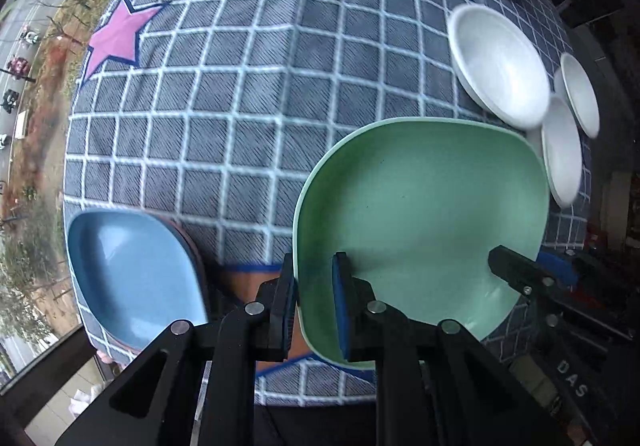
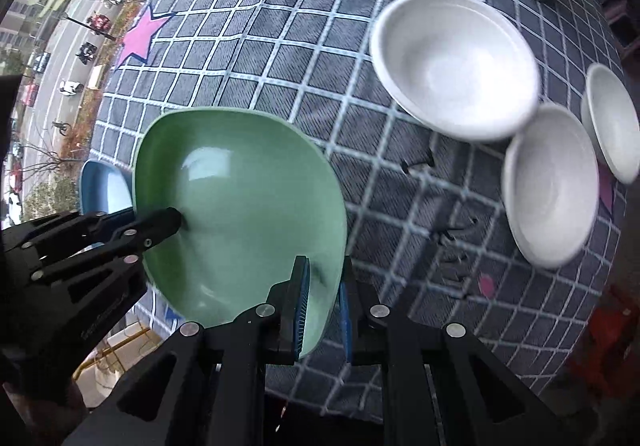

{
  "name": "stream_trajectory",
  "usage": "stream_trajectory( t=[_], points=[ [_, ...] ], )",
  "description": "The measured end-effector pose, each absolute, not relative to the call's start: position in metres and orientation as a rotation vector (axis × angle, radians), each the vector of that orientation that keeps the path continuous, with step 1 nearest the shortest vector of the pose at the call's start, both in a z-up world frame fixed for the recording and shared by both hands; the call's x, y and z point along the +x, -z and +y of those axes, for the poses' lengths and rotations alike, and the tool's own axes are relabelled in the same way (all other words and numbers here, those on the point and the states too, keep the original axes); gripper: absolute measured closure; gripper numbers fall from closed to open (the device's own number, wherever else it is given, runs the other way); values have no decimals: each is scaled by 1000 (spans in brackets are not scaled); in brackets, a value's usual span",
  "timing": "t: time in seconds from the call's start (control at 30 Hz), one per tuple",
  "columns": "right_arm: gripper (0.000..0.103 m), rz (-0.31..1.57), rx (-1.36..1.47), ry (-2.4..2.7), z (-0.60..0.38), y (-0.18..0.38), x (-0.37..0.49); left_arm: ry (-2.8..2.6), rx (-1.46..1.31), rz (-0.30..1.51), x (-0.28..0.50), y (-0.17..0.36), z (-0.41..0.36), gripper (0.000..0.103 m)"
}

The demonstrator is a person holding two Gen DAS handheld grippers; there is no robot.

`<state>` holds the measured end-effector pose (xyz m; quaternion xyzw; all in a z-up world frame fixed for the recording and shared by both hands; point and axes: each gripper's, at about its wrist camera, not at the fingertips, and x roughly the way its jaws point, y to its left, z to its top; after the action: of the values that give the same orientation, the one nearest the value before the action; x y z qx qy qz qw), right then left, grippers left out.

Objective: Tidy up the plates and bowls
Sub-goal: 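Lift the green plate and carry it over the blue plate stack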

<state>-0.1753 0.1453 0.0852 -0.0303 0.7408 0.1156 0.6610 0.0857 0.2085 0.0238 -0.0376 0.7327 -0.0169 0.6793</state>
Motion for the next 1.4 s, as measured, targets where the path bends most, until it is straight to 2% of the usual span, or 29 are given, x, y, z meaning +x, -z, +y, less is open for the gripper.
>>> stream_trajectory(
  t=[0.3,0.5,0.67,0.87,1.4],
  points=[
    [87,1616,-66,-312,121,-122,-183,1,-57,1606,57,-34,145,84],
    [87,1625,-41,-379,115,-120,-199,-61,-16,1579,27,-41,126,84],
    [87,1624,-85,-454,128,-122,-214,-116,-66,1574,17,-50,163,84],
    [87,1594,-141,-441,135,-130,-209,-73,-70,1565,21,-55,159,84],
    [87,1663,-165,-334,205,-120,-205,54,-44,1587,28,-42,233,84]
  ],
)
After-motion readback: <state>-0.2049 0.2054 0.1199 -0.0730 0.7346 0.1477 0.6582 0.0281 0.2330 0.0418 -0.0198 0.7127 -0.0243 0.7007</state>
